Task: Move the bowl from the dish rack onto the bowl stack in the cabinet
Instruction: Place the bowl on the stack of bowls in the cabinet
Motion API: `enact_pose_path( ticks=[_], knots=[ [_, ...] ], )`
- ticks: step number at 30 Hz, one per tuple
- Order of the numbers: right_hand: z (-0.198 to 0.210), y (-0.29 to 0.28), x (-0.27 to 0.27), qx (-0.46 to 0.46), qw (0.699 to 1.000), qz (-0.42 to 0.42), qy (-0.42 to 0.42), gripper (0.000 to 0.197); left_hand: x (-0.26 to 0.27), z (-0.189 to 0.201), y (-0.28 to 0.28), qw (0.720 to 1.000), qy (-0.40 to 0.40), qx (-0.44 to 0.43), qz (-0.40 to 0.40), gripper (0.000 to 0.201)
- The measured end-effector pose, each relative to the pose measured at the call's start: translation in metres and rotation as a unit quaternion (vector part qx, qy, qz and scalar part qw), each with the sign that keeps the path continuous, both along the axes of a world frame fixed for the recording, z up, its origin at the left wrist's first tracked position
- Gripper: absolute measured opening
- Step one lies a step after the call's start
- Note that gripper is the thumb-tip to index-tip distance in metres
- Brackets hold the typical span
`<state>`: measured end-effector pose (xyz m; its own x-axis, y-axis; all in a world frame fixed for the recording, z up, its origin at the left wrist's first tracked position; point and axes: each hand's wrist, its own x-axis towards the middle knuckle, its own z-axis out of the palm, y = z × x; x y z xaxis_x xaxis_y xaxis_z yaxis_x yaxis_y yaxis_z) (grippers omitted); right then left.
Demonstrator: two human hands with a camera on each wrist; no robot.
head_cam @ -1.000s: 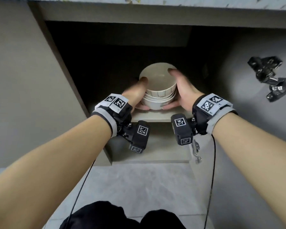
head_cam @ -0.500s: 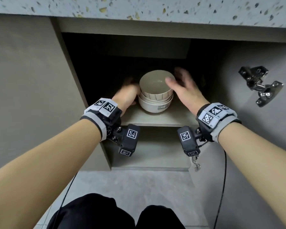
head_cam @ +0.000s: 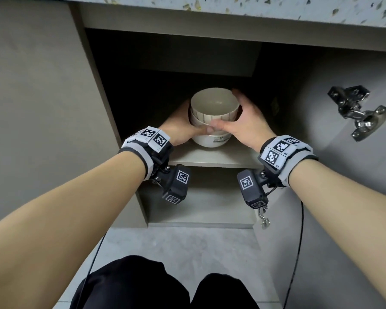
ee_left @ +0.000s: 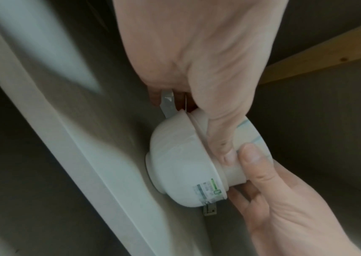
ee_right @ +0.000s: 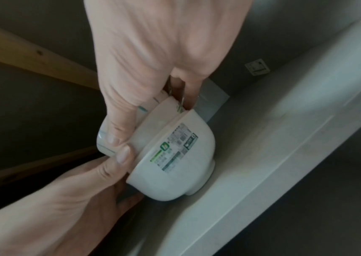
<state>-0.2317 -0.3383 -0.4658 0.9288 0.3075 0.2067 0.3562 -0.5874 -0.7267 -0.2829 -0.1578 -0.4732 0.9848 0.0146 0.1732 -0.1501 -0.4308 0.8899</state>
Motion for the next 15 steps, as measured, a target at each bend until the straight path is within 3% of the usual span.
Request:
enact_pose_path(
  ticks=[4, 15],
  knots=[
    [-0.003, 0.003, -0.002, 0.031, 0.999, 0.000, -0.015, 0.099, 0.000, 0.001, 0.003, 1.000, 0.016, -0.008, -0.013, 0.072],
    [-0.010, 0.010, 0.000, 0.088, 0.996, -0.016, 0.010, 0.089, 0.006, -0.001, 0.006, 1.000, 0.024, -0.010, -0.004, 0.072]
  ],
)
